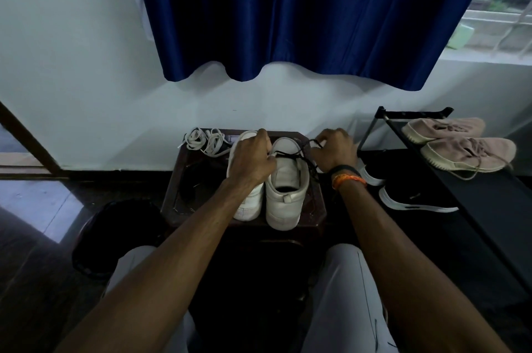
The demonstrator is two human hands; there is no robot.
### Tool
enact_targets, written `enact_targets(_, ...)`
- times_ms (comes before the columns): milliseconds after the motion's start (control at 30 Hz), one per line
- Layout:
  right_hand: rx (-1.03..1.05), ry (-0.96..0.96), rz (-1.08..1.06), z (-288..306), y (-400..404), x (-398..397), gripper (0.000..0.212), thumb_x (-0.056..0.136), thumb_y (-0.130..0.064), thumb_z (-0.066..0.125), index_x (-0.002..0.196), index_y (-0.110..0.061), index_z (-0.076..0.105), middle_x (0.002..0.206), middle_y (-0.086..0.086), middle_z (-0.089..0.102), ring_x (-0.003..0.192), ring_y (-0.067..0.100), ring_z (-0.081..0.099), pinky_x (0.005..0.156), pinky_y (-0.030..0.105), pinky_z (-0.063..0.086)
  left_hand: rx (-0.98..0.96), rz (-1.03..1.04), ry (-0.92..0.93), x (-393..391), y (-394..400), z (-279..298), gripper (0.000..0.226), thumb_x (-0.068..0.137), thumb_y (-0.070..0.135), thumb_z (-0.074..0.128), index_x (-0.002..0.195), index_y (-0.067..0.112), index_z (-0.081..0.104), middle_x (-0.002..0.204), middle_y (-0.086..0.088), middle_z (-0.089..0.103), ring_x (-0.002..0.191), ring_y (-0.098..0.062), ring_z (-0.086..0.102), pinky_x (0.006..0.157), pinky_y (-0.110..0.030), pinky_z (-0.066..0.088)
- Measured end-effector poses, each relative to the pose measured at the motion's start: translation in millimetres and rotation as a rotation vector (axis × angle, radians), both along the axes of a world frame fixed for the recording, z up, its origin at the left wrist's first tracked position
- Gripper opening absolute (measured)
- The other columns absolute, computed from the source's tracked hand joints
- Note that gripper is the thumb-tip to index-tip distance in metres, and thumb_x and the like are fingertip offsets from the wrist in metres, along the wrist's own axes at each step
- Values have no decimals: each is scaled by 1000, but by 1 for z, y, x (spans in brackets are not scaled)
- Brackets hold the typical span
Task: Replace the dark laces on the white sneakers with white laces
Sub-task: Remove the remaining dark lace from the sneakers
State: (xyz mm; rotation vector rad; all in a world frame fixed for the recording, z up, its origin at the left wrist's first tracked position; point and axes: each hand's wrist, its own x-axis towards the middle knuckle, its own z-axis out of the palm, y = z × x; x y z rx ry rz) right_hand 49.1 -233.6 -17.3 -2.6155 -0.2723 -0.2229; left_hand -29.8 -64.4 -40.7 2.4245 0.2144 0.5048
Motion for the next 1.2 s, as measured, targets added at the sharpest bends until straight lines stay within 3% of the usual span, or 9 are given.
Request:
enact_targets(100,-13,-83,264,-2,14,-3,17,74,-18,71,90,-20,75,104,8,68,99,33,62,86,34,49,6,4,1,0,-1,1,17,75,5,65,88,9,54,81,-8,65,79,-29,61,68,-42,50)
enact_targets(167,-82,-46,357,-3,24,-9,28,74,-19,73,102,-22,73,118,5,62,111,30,53,94,38,43,12,2,7,-1,-1,3,16,77,5,64,89,8,55,82,-9,66,79,-31,62,70,-44,50)
enact_targets(300,-179,-78,388,-6,33,-16,45,75,-25,76,119,-24,63,127,2,53,118,30,45,92,43,39,17,-16,-9,-3,-3,7,14,78,8,64,87,7,53,78,-8,63,81,-32,61,73,-46,49)
enact_targets(567,-346,-50,400,-9,37,-14,22,85,-35,68,104,-26,75,121,2,56,119,29,43,94,42,38,30,-17,49,-7,-7,12,20,80,1,58,98,6,52,78,-3,57,81,-34,60,70,-35,33)
enact_targets(733,-384,-85,381,-7,43,-16,14,89,-29,64,94,-21,74,115,5,58,115,31,48,91,42,41,15,-18,43,-7,-6,12,18,80,2,57,94,10,49,76,-1,55,80,-33,57,72,-35,33)
enact_targets(833,-277,-93,254,-5,35,-10,20,88,-17,59,100,-4,69,109,16,63,105,38,58,83,41,48,14,-6,39,-6,-4,8,18,81,2,59,94,10,50,70,4,52,74,-28,57,71,-37,38)
enact_targets(900,-236,-66,217,-3,28,-3,21,87,-15,56,99,-6,70,107,17,67,101,38,63,76,36,47,3,-3,40,-6,-4,6,17,81,2,59,94,10,51,71,4,55,73,-28,59,71,-36,39)
enact_targets(1067,-209,26,450,-2,34,-6,20,77,-17,74,96,-23,76,110,8,63,105,30,59,82,33,50,-10,-12,54,-7,-7,13,18,80,2,58,97,7,54,77,-3,60,79,-30,59,73,-34,33)
enact_targets(1200,-239,50,381,-13,40,-3,30,78,-26,79,105,-15,75,117,10,59,111,32,55,89,42,53,-17,-2,70,-7,-8,14,21,78,0,58,97,9,52,76,0,59,79,-29,59,76,-37,36)
